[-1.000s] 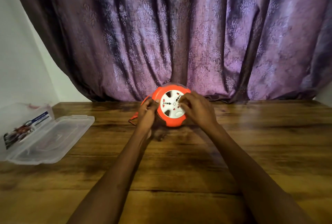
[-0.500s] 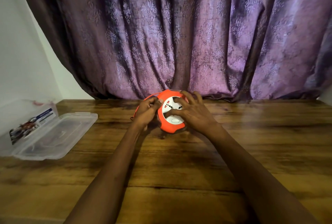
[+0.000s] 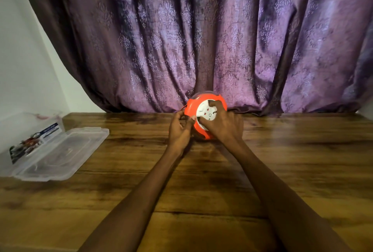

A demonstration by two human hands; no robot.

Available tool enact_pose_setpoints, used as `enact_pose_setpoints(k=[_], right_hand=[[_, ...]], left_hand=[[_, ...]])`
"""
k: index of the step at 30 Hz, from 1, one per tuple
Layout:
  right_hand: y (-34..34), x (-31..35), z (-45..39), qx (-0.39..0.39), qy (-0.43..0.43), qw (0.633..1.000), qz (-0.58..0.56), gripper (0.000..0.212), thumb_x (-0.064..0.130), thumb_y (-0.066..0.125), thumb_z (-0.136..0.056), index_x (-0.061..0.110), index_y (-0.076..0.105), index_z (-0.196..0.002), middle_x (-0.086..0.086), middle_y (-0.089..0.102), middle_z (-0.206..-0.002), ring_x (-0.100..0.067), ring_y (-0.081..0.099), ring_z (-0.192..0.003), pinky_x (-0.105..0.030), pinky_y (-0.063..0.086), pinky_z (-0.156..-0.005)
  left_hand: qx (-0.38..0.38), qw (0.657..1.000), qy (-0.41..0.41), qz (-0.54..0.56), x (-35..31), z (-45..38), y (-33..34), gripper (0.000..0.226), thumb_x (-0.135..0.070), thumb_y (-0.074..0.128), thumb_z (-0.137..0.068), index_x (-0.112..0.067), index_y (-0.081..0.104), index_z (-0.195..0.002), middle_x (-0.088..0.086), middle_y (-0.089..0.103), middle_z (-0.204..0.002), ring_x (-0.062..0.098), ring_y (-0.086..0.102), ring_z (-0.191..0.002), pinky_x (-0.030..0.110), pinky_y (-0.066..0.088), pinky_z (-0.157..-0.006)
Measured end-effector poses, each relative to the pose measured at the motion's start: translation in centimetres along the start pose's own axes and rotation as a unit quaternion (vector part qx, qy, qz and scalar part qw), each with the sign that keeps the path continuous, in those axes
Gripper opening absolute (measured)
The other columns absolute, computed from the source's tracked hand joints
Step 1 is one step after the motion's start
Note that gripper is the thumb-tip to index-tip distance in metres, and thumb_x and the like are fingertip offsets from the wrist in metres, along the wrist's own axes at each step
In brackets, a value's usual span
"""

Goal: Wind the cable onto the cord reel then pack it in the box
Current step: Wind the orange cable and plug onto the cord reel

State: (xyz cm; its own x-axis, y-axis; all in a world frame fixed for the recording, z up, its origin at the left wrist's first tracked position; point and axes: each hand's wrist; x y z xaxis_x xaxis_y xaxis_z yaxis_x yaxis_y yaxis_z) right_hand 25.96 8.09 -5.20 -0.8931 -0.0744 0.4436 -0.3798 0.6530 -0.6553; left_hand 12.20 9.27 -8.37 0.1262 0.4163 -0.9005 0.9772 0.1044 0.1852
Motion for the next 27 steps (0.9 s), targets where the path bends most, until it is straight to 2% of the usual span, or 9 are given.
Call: enact_pose_setpoints(k=[3,5,7,12,14,16,19,22,27], right_hand=[[-0.5,0.3,-0.7,0.107,0.185,0.962,-0.171,0.065,0.075,0.065,-0.059,0.032,0.056,-0.107,-0.007,0.075,-0.098,-0.031,0.07,-0.097,-0.038,0.05,-0.086],[-0.8,0.5,-1.0,0.128,0.249,0.894,-0.35,0.051,0.062,0.075,-0.065,0.019,0.067,-0.092,-0.006,0.075,-0.073,-0.027,0.073,-0.071,-0.04,0.055,-0.065],[-0.5,0.3,-0.9,0.131,0.295,0.83,-0.456,0.043,0.049,0.08,-0.072,0.009,0.072,-0.085,-0.011,0.072,-0.061,-0.019,0.057,-0.042,-0.026,0.039,-0.042],[0.0,0.4,-0.3,0.143,0.319,0.785,-0.512,0.042,0.046,0.077,-0.079,0.007,0.068,-0.09,-0.018,0.072,-0.065,-0.01,0.033,-0.027,-0.016,0.031,-0.036],[-0.3,0.1,-0.5,0.167,0.264,0.816,-0.487,0.041,0.043,0.072,-0.086,0.003,0.069,-0.098,-0.014,0.073,-0.064,-0.012,0.042,-0.03,-0.022,0.04,-0.038],[-0.8,-0.4,-0.7,0.166,0.176,0.901,-0.36,0.037,0.047,0.068,-0.087,0.012,0.07,-0.095,-0.006,0.075,-0.067,-0.02,0.066,-0.054,-0.037,0.057,-0.061],[-1.4,-1.5,-0.6,0.05,-0.039,0.994,-0.094,0.02,0.044,0.066,-0.086,0.025,0.068,-0.095,0.002,0.073,-0.092,-0.027,0.067,-0.091,-0.039,0.053,-0.077],[-1.3,-2.2,-0.6,0.007,-0.312,0.95,0.006,0.034,0.02,0.061,-0.079,0.029,0.071,-0.11,-0.003,0.063,-0.113,-0.032,0.058,-0.104,-0.043,0.049,-0.082],[-0.6,-2.0,-0.2,0.096,-0.387,0.91,0.114,0.047,0.025,0.068,-0.078,0.048,0.062,-0.118,0.001,0.052,-0.141,-0.032,0.039,-0.138,-0.044,0.037,-0.101]], left_hand=[[-0.015,1.0,0.008,-0.004,0.7,0.9,0.9,0.036,-0.007,0.066,-0.093,0.0,0.055,-0.126,0.019,0.064,-0.11,0.025,0.06,-0.095,0.049,0.05,-0.093],[-0.033,0.999,0.02,-0.016,1.1,1.3,1.2,0.034,-0.01,0.066,-0.093,-0.002,0.056,-0.125,0.022,0.065,-0.117,0.03,0.063,-0.1,0.052,0.052,-0.096],[-0.039,0.999,0.027,-0.02,1.4,1.2,1.4,0.036,-0.011,0.066,-0.093,-0.003,0.056,-0.127,0.022,0.066,-0.117,0.033,0.064,-0.103,0.057,0.05,-0.097],[-0.023,0.999,0.023,0.02,1.4,1.2,1.3,0.042,-0.017,0.068,-0.091,-0.01,0.058,-0.132,0.018,0.068,-0.121,0.038,0.065,-0.112,0.058,0.05,-0.099],[-0.039,0.998,0.01,0.046,1.2,1.0,0.9,0.04,-0.016,0.066,-0.093,-0.01,0.057,-0.132,0.02,0.068,-0.122,0.041,0.065,-0.111,0.057,0.052,-0.097],[-0.054,0.996,-0.016,0.075,1.0,0.4,0.1,0.032,-0.014,0.064,-0.095,-0.011,0.06,-0.127,0.019,0.069,-0.12,0.038,0.066,-0.106,0.054,0.056,-0.09],[-0.047,0.994,-0.052,0.085,0.7,-0.8,-1.6,0.026,-0.018,0.065,-0.095,-0.009,0.065,-0.119,0.019,0.071,-0.114,0.035,0.066,-0.097,0.053,0.055,-0.081],[-0.037,0.996,-0.059,0.058,0.6,-1.5,-2.8,0.027,-0.019,0.066,-0.094,-0.003,0.067,-0.116,0.01,0.075,-0.098,0.021,0.067,-0.083,0.043,0.055,-0.08],[0.011,0.996,-0.071,0.061,0.4,-1.7,-3.4,0.019,-0.023,0.068,-0.093,-0.009,0.073,-0.105,0.015,0.074,-0.095,0.023,0.062,-0.08,0.045,0.054,-0.081]])
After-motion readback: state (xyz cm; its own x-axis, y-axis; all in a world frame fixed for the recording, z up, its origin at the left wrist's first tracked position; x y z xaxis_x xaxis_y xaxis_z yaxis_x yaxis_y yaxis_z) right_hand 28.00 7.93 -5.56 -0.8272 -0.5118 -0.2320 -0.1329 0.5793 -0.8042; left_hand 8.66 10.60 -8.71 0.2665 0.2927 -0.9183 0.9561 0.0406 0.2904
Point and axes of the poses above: each hand's wrist, its own z-axis away from the middle knuckle, its own y-axis out of the palm, x = y × z
